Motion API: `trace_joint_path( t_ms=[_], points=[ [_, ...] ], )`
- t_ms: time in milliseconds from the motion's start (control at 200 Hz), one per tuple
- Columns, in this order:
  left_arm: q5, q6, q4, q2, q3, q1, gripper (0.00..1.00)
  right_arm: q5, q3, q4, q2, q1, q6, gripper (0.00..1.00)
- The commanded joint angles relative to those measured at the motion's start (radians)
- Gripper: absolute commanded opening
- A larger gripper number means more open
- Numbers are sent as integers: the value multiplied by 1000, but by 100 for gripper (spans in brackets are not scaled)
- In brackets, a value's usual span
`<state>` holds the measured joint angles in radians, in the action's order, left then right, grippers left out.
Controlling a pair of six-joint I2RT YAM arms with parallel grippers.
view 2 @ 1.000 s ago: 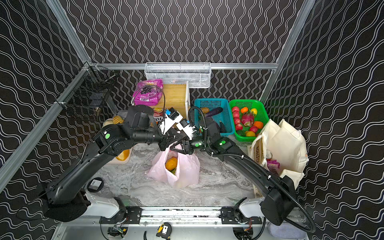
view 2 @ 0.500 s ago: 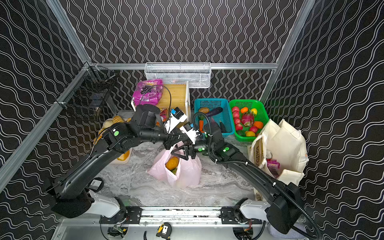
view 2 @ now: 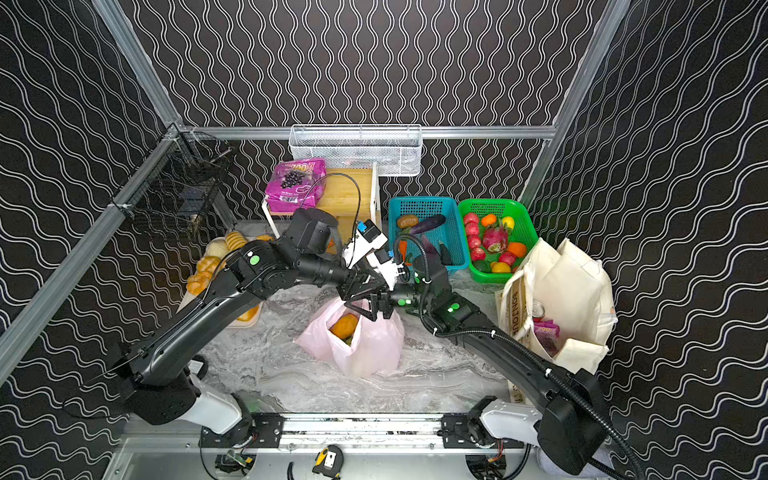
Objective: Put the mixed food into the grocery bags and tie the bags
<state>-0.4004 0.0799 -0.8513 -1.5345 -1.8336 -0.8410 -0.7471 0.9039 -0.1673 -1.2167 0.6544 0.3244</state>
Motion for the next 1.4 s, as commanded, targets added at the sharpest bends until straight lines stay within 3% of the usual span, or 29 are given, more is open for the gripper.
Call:
trace_joint_path(
  t_ms=[0, 430, 601, 701, 861, 1111, 1196, 1396],
  points=[
    [33, 36, 119, 8, 10, 2, 0, -20, -19, -109, 22, 5, 3, 84],
    [60, 66, 144, -15, 20, 2, 0, -126, -26, -123, 14, 5, 6, 92],
    [43, 98, 179, -13, 37, 2, 0, 22, -51, -150, 28, 5, 54, 92],
    [57, 143, 249, 9, 85, 2, 0, 125, -86, -241, 28, 5, 163, 88],
    [84, 199, 316, 35, 136, 2, 0, 104, -147, -460, 14, 7, 310, 86],
    [104, 219, 346, 60, 177, 2, 0, 88, -129, -463, -1, 11, 316, 88],
    [88, 219, 356, 60, 175, 2, 0, 107, -137, -463, -2, 13, 311, 79],
    [81, 208, 352, 70, 184, 2, 2, 125, -145, -450, -9, 13, 301, 36]
  ],
)
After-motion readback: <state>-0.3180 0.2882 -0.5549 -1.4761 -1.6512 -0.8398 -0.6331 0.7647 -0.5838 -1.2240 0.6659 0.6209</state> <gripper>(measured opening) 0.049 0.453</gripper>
